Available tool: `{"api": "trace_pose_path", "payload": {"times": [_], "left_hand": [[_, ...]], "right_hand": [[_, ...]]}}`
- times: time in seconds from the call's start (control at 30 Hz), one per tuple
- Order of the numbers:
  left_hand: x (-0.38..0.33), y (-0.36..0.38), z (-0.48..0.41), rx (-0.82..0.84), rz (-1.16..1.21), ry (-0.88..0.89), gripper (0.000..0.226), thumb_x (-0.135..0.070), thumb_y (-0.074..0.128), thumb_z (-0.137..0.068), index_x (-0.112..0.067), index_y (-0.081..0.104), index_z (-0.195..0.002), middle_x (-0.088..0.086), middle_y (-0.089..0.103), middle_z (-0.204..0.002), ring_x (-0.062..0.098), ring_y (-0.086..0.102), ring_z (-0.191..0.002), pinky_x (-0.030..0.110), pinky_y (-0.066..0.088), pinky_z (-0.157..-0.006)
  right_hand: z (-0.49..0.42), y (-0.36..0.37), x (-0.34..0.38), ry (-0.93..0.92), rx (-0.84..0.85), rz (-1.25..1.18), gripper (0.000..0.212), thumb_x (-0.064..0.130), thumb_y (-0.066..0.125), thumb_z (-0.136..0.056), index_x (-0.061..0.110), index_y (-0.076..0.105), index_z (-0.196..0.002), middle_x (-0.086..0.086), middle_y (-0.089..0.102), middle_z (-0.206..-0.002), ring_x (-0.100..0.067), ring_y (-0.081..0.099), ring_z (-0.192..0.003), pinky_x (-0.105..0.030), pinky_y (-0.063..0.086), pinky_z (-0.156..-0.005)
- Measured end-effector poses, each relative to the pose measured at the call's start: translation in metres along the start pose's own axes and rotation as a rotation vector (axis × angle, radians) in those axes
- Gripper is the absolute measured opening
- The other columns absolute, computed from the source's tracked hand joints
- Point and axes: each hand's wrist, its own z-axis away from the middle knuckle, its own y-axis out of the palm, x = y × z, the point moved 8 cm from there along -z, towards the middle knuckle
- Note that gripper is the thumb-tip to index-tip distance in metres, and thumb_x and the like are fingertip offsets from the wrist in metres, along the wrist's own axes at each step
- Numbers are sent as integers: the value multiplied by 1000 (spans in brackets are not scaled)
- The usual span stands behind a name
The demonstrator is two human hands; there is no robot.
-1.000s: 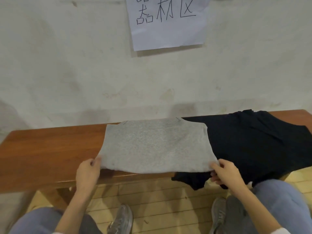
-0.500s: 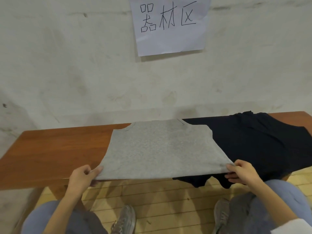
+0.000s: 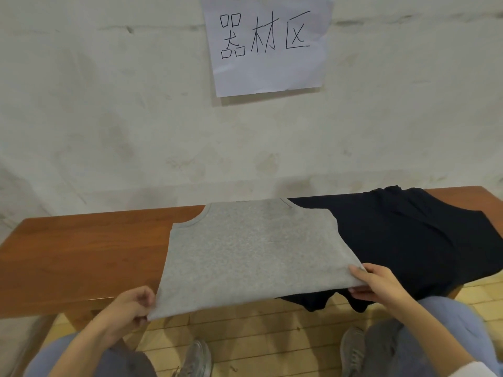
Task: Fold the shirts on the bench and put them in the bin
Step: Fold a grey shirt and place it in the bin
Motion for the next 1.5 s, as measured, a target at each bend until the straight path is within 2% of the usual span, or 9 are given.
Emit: {"api": "trace_pose_path", "payload": {"times": [0.37,0.53,0.67,0.8,0.9,1.0,1.17,1.37,1.5], "left_hand": [[5,9,-3,16,-265,1,31,17,40,-88,-1,62,-77,9,53,-66,16,40,-54,20,32,-46],[-27,5,-16,-394,-498,181,21,-1,51,-89,-11,65,-76,5,68,-71,22,61,-67,35,50,-63],[-111,36,-28,-661,-774,589,7,-9,55,-89,-10,62,-89,7,62,-83,28,60,-76,37,49,-61],[-190,68,-101,-683,-1002,610,45,-35,42,-93,0,59,-118,26,55,-121,42,48,-116,52,38,-94],[-210,72,-164,-484,-1213,285,68,-56,21,-98,-5,47,-135,20,41,-143,37,30,-136,54,17,-112],[-198,89,-210,-14,-991,87,64,-57,26,-98,-13,43,-141,9,37,-149,30,36,-135,44,23,-114],[-209,96,-240,268,-773,66,11,-21,55,-93,-13,62,-95,3,57,-88,16,51,-74,29,39,-69],[-199,111,-257,366,-549,-74,24,-34,54,-95,-14,61,-104,5,63,-110,14,58,-91,21,43,-72],[-200,133,-241,509,-512,-208,30,-30,43,-100,-18,70,-92,-5,71,-88,8,67,-75,19,54,-62]], "right_hand": [[2,-20,-6,-48,-112,230,15,12,63,-89,12,58,-102,-11,61,-97,-27,63,-84,-39,57,-65],[-11,-16,58,-331,-284,459,8,21,59,-91,18,61,-99,6,61,-90,-14,59,-87,-29,43,-70],[-63,52,132,-503,-118,635,14,25,54,-94,16,65,-95,2,62,-90,-13,59,-82,-28,45,-68],[-128,119,183,-495,23,827,48,35,42,-100,11,37,-59,-5,35,-55,-20,38,-51,-32,28,-52],[-175,149,179,-285,196,1046,56,59,25,-97,15,58,-83,-9,58,-86,-25,56,-90,-35,42,-80],[-208,166,165,-44,376,1106,78,68,25,-92,12,33,-146,-10,26,-155,-29,27,-141,-43,21,-115],[-225,190,154,182,637,991,45,46,50,-95,12,59,-124,-7,60,-128,-24,59,-115,-35,47,-94],[-246,206,159,253,619,420,17,14,53,-95,3,57,-109,-14,61,-112,-26,61,-93,-37,51,-73],[-252,211,169,249,586,174,19,13,48,-98,5,58,-112,-11,64,-102,-25,62,-88,-38,55,-68]]}}
